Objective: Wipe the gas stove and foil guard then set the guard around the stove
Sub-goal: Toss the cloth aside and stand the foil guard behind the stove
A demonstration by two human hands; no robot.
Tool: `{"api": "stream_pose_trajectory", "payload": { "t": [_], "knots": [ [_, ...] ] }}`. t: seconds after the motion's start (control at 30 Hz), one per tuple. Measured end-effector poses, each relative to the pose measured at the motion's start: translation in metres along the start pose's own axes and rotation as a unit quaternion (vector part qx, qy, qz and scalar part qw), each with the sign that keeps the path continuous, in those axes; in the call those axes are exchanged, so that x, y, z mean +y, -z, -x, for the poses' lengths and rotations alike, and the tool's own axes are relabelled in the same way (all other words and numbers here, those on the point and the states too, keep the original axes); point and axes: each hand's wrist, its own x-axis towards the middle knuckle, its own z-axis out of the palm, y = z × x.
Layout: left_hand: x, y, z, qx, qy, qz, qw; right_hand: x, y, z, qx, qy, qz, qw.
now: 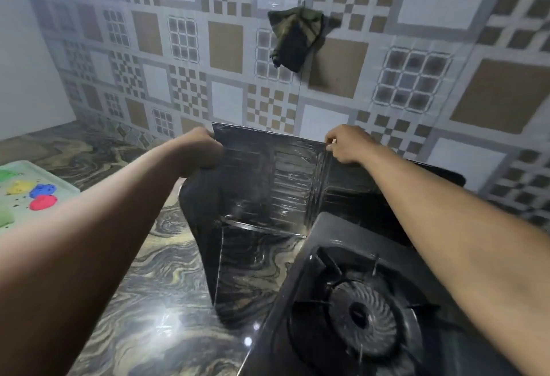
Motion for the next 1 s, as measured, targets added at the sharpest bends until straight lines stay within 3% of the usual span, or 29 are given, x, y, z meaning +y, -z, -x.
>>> {"api": "stream_pose_trajectory", "payload": {
  "t": [0.53, 0.8, 1.0],
  "knots": [
    [0.074, -0.069, 0.029, -0.115, -0.111, -0.066, 0.985, 0.113, 0.039, 0.076, -0.027, -0.100, 0.090, 0.990],
    [0.083, -0.108, 0.024, -0.078, -0.121, -0.047, 0.989, 0.113, 0.008, 0.083, 0.046, -0.066, 0.070, 0.994],
    [0.082, -0.120, 0.026, -0.044, -0.155, -0.107, 0.981, 0.124, -0.007, 0.079, 0.097, -0.024, 0.041, 0.994]
  ]
}}
